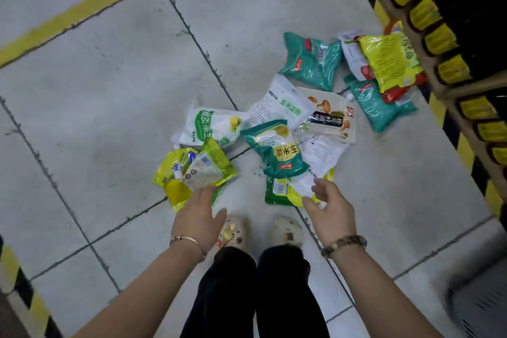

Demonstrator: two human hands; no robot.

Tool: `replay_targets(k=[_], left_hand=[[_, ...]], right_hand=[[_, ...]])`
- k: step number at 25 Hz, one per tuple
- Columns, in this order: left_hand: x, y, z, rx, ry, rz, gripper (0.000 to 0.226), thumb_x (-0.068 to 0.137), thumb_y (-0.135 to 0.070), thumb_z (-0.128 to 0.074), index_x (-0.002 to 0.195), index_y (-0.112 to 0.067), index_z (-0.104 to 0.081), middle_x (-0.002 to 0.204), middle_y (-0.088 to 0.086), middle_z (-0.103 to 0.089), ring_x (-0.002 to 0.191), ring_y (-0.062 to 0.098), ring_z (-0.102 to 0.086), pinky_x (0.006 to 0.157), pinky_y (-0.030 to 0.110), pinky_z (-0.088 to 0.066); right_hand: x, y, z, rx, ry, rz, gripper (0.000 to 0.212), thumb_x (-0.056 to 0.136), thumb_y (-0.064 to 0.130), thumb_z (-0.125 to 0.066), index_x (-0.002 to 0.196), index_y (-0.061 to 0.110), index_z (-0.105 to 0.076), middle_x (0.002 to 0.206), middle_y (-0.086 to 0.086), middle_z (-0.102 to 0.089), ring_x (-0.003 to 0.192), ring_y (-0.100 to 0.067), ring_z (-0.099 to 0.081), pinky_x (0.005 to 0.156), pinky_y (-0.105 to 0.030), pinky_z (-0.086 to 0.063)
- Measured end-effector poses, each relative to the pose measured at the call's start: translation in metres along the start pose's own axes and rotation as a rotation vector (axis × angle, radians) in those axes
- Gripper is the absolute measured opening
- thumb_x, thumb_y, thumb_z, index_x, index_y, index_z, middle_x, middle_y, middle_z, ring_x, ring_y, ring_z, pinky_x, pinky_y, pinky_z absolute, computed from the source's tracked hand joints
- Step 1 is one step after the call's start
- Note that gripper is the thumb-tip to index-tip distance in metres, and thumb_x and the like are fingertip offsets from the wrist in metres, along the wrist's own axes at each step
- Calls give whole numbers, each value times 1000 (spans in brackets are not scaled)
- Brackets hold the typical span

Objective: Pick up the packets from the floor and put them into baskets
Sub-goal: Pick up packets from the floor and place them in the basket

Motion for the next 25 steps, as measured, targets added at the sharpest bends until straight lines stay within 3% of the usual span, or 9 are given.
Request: replay_targets(k=[5,8,11,13,15,17,20,23,25], left_hand=[[119,68,-36,-1,-26,193,58,83,-21,-61,137,-17,-41,137,10,-46,121,30,-48,96,42,-43],[172,81,-56,34,-84,209,63,79,-17,-64,137,-16,-39,130,15,-51,117,36,-50,91,45,-45],[193,96,-69,-93,-152,307,62,80,-14,-67,134,-18,-38,115,12,-59,107,37,-56,80,40,-45],[193,96,-68,-116,-166,324,47,78,-17,-71,122,-18,-53,107,11,-63,99,33,-58,72,33,-39],[179,84,-54,-194,-208,241,21,76,-16,-74,93,-18,-63,91,8,-65,80,24,-53,63,25,-29],[149,59,-37,-338,-239,93,29,73,-11,-75,66,-26,-51,64,-6,-54,62,8,-45,53,23,-26],[91,14,-2,-464,-235,-247,28,68,-17,-71,59,-28,-47,57,-10,-48,60,-3,-50,55,11,-36],[49,-19,14,-368,-192,-589,31,64,0,-67,71,-25,-50,72,-10,-61,71,6,-57,65,22,-46],[42,-26,16,-350,-176,-688,45,57,16,-65,71,-23,-47,77,-2,-64,77,5,-56,69,19,-46]], right_hand=[[87,-6,-77,-73,63,55,36,86,15,-62,121,14,-56,109,1,-62,103,-13,-57,84,-19,-38],[106,-8,-109,82,60,117,22,86,4,-58,104,16,-61,92,8,-63,92,-10,-61,80,-15,-43],[108,-15,-128,218,53,120,23,86,0,-56,90,22,-58,82,10,-64,82,-11,-63,77,-18,-50],[107,-18,-136,258,83,91,24,87,0,-56,85,24,-58,78,8,-64,76,-12,-64,74,-20,-52],[103,-22,-145,273,150,-22,22,88,3,-54,81,23,-57,74,4,-64,66,-13,-62,66,-22,-51],[98,-28,-148,345,177,-231,16,90,11,-54,77,20,-57,69,0,-64,56,-13,-60,57,-24,-48],[95,-29,-141,453,225,-454,15,89,26,-58,81,15,-58,81,-4,-64,65,-15,-61,66,-32,-51],[77,-19,-151,600,731,-632,51,75,52,-65,104,9,-65,115,-14,-62,98,-29,-63,90,-45,-50],[59,-11,-154,572,1053,-585,68,53,54,-79,105,10,-70,113,-16,-66,98,-29,-65,92,-43,-50]])
Point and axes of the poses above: each hand's wrist, its own x-axis towards the middle knuckle, its own z-axis out of the back of the hand, y = z × x, the point moved 7 cm from there along x, towards the middle knuckle
